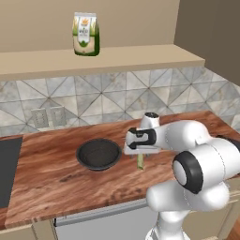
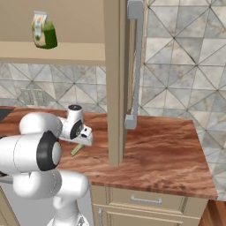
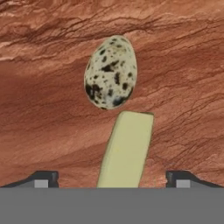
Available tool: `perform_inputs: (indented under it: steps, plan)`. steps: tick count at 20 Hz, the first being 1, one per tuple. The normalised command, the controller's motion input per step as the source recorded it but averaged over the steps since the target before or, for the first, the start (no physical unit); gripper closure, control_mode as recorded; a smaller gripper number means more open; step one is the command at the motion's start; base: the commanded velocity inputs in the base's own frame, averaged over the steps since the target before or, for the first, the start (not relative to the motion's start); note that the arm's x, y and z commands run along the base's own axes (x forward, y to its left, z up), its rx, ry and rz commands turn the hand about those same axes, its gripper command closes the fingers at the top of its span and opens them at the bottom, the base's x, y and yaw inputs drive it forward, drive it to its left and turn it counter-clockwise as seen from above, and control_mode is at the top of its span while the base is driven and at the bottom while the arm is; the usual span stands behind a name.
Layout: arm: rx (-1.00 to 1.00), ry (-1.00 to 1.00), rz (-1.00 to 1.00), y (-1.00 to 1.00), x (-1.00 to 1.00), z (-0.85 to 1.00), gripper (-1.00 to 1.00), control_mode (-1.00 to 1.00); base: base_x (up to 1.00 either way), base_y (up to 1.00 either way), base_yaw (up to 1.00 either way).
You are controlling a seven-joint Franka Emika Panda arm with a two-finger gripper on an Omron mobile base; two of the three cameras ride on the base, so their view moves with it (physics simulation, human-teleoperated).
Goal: Pick the egg and butter from the fridge and place them by the bowl for mixing.
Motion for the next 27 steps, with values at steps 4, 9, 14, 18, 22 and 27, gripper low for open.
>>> perform_inputs:
  steps: [4, 9, 14, 18, 22, 27]
  plan:
    - [0.0, -0.02, 0.0, -0.04, -0.42, 0.5, -1.0, -1.0, 0.0, 0.0, 0.0]
    - [-0.01, -0.08, 0.0, -0.02, -0.78, 0.75, -1.0, -1.0, 0.0, 0.0, 0.0]
    - [-0.01, -0.16, 0.0, -0.12, -0.99, 0.91, -1.0, -1.0, 0.0, 0.0, 0.0]
    - [-0.03, -0.11, 0.0, -0.06, -1.0, 0.99, -1.0, -1.0, 0.0, 0.0, 0.0]
    - [-0.04, -0.19, 0.0, -0.13, -1.0, 0.99, -1.0, -1.0, 0.0, 0.0, 0.0]
    - [-0.03, -0.2, 0.0, -0.04, -0.85, 1.0, -1.0, -1.0, 0.0, 0.0, 0.0]
